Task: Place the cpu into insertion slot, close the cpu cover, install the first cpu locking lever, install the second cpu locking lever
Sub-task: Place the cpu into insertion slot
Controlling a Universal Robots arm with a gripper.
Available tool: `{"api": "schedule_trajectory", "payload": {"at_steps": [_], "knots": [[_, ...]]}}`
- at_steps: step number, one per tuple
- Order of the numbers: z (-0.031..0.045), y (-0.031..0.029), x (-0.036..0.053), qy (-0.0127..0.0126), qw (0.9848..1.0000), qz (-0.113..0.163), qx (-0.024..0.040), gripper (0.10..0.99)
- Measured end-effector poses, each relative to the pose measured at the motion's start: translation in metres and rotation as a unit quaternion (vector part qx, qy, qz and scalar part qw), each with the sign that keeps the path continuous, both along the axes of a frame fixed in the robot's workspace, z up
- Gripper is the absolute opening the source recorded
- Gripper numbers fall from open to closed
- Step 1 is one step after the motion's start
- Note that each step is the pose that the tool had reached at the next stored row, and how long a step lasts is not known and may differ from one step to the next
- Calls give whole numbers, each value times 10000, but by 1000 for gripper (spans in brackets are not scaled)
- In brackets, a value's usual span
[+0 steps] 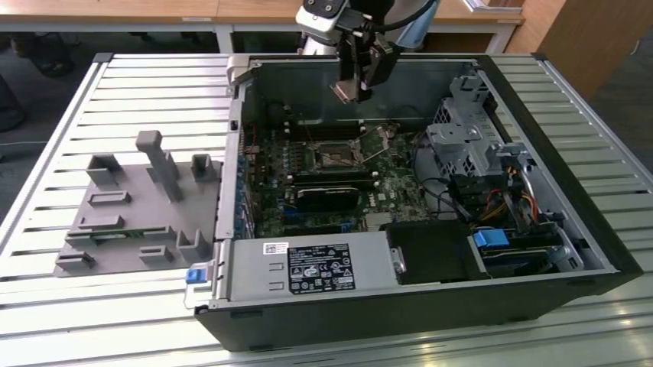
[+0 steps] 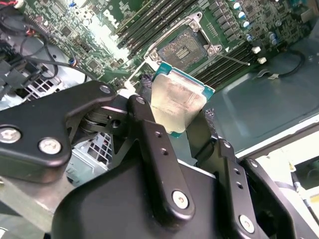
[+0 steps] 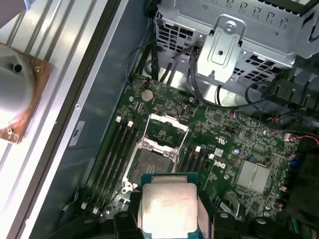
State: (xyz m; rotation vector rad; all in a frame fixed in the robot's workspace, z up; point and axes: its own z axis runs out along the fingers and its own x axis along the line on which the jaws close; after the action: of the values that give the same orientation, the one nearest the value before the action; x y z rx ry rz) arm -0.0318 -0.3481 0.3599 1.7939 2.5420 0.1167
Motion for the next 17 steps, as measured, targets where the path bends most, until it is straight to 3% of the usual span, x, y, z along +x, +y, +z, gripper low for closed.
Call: {"api": "schedule_trajectory", "payload": {"at_steps": [9, 17], "knots": [[-36, 11, 0, 36, 9990, -436, 0, 529], [-68, 21, 0, 51, 9960, -893, 1, 529]]}}
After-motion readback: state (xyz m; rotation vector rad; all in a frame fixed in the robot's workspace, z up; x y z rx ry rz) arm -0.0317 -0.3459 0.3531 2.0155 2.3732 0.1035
